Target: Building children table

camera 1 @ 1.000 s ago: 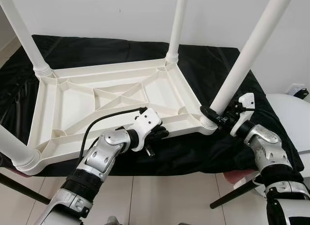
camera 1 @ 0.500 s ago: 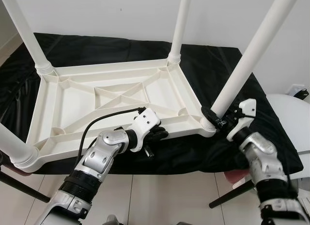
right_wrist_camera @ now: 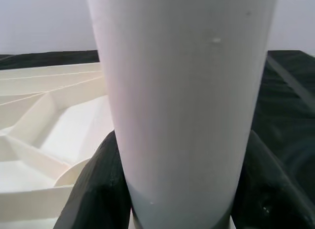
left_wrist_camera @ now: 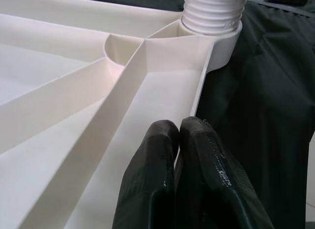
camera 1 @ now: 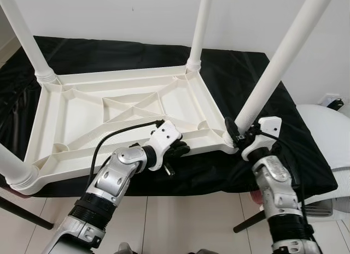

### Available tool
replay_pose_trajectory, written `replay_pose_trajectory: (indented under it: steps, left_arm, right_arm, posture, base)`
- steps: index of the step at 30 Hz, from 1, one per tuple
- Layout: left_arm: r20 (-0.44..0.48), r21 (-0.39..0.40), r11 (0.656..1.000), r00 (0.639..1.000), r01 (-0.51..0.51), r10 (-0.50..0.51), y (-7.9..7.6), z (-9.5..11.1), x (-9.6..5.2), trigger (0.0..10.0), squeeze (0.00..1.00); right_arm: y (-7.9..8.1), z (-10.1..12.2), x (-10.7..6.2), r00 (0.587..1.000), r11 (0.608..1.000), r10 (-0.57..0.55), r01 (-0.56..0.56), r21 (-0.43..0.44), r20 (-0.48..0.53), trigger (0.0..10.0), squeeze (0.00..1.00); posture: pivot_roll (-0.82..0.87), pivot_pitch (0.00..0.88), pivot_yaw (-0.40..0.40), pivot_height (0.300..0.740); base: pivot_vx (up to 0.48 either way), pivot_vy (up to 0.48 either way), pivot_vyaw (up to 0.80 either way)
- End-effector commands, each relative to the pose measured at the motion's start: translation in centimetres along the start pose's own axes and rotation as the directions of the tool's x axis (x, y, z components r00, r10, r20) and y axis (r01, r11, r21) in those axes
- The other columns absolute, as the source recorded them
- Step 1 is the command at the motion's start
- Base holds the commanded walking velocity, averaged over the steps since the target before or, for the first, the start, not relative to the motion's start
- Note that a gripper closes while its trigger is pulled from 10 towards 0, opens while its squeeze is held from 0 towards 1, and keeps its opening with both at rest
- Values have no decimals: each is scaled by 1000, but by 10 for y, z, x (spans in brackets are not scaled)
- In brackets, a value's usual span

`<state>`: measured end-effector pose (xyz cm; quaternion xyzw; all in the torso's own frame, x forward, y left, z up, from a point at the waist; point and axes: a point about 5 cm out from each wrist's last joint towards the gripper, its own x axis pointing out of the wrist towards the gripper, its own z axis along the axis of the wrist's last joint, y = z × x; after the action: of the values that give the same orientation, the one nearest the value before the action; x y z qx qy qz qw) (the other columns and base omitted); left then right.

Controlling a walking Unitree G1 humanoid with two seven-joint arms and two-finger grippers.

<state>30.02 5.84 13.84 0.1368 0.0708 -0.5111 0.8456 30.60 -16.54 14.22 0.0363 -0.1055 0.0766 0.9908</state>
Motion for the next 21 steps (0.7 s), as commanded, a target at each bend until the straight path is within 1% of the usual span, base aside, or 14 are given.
replay_pose_trajectory:
  steps: [1,2,3,4,6,7,8,9,16,21]
  left_arm:
    - [-14,-17,999,999,46,-47,-11,-3,6,10000,0]
    - [-13,-18,999,999,47,-48,-11,-3,6,10000,0]
    - [-13,-17,999,999,48,-48,-12,-3,6,10000,0]
    - [-13,-17,999,999,48,-48,-12,-3,6,10000,0]
    - [-12,-17,999,999,49,-49,-12,-2,6,10000,0]
    - [-12,-17,999,999,49,-49,-12,-2,6,10000,0]
    - [-11,-18,999,999,51,-51,-13,-2,7,10000,0]
    - [-11,-18,999,999,52,-52,-14,-2,7,10000,0]
    - [-20,-12,998,998,63,-63,-16,-4,6,10000,0]
    - [-40,-9,997,996,74,-74,-19,-7,5,10000,0]
  right_arm:
    - [21,3,4,999,999,34,-34,33,24,10000,0]
    - [23,2,4,1000,999,20,-21,42,20,10000,0]
    - [26,-1,5,1000,999,-15,15,45,8,10000,0]
    - [26,-1,5,1000,999,-15,15,45,8,10000,0]
    - [29,-7,7,998,997,-61,62,46,-15,10000,0]
    - [29,-7,7,998,997,-61,62,46,-15,10000,0]
    - [37,-12,13,993,991,-110,112,67,-29,10000,0]
    - [40,-13,14,992,989,-126,128,72,-31,10000,0]
    - [43,-12,14,990,989,-133,136,65,-40,10000,0]
    - [39,-10,13,990,990,-136,138,41,-34,10000,0]
  posture:
    - [-39,56,-65,740]
    - [-39,56,-65,740]
    - [-36,58,-67,740]
    - [-36,58,-67,740]
    - [-36,57,-66,740]
    - [-36,57,-66,740]
    - [-30,58,-67,740]
    - [-28,59,-68,740]
    - [-24,61,-71,740]
    - [-28,59,-69,740]
  base:
    - [0,0,0]
    - [0,0,0]
    - [0,0,0]
    - [0,0,0]
    - [0,0,0]
    - [0,0,0]
    - [0,0,0]
    - [0,0,0]
    - [0,0,0]
    - [0,0,0]
